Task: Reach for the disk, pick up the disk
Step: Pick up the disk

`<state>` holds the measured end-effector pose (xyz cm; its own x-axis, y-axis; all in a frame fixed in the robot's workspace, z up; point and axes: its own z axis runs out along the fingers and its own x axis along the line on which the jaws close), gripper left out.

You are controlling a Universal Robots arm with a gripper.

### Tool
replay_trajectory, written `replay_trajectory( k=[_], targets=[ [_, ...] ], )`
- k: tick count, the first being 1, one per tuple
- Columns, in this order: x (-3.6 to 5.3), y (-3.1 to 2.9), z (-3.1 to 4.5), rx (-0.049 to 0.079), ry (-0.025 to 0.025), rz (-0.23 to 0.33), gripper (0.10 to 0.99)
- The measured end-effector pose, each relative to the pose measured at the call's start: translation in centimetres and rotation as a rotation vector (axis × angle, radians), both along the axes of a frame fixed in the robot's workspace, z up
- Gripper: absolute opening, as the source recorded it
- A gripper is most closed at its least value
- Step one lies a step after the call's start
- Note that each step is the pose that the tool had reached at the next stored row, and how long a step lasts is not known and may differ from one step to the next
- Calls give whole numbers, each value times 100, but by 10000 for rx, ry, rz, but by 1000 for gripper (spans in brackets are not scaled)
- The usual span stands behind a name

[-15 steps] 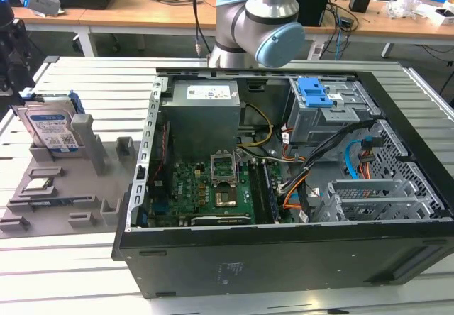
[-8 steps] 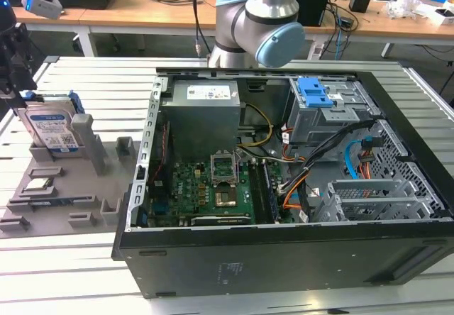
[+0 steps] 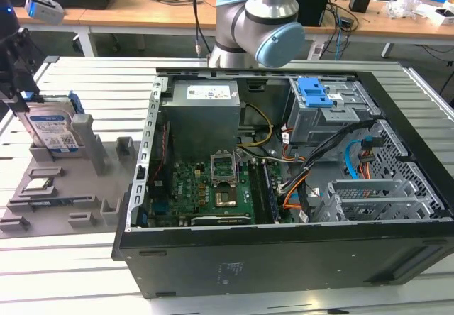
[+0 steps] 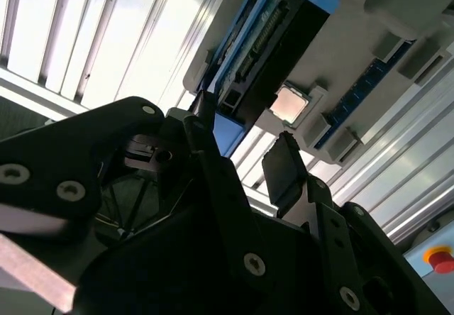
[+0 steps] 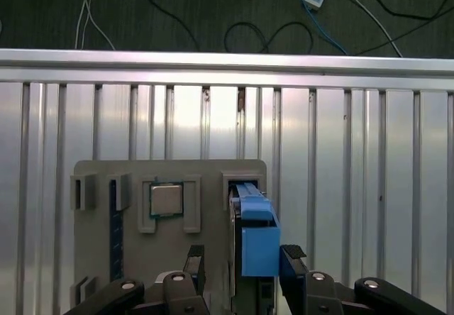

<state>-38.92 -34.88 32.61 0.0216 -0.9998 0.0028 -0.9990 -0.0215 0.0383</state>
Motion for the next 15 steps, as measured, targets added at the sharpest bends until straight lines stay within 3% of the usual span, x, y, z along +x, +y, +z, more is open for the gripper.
replay_trajectory(
  k=[6, 12, 15],
  targets=[
    [12, 26, -106, -27, -1, 0, 545],
    [35, 86, -296, -49, -1, 5, 545],
    [47, 103, -342, -62, -1, 7, 545]
  ],
)
